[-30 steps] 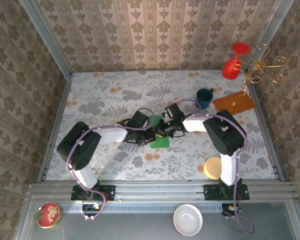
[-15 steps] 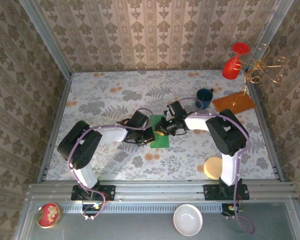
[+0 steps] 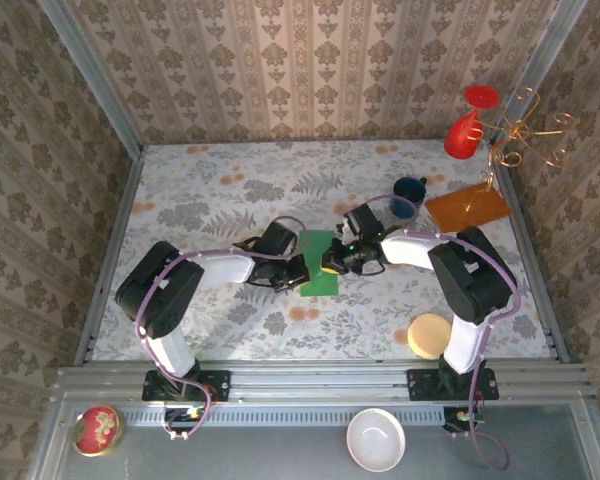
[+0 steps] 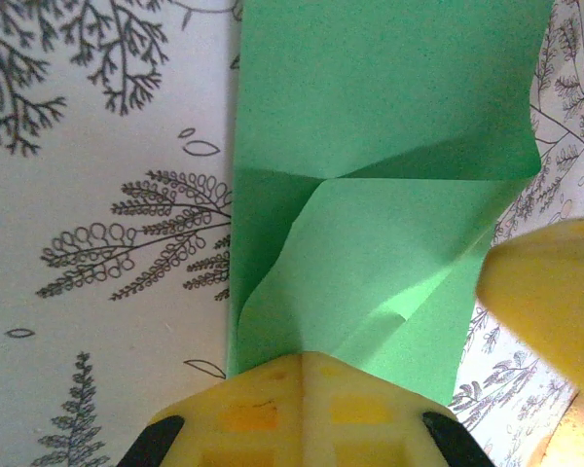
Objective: Fold a paper plane with a square sheet of paper (pick it up from the middle)
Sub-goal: Fold the triangle a second time at the center of the table.
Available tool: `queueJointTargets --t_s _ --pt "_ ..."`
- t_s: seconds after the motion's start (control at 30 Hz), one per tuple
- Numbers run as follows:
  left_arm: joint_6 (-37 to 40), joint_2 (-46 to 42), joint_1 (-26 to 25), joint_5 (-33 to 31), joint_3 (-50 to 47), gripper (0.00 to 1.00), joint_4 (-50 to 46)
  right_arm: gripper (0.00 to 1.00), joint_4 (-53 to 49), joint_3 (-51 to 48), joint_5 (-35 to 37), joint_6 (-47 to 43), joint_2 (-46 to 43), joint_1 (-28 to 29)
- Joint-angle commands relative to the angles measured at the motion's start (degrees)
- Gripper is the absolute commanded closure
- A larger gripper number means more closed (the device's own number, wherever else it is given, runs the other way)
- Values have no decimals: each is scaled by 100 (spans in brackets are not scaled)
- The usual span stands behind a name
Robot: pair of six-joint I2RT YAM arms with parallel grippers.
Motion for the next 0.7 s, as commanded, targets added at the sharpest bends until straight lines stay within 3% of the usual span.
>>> queueJointTargets --t_s 0.0,0.3,0.67 --pt "-56 164 60 -144 -98 94 -442 94 -114 54 -181 -209 149 96" --pt "-39 186 59 -126 -90 94 -503 94 -106 269 -359 -289 445 150" --pt "-19 269 102 -152 -115 94 -729 94 152 -63 165 116 428 -137"
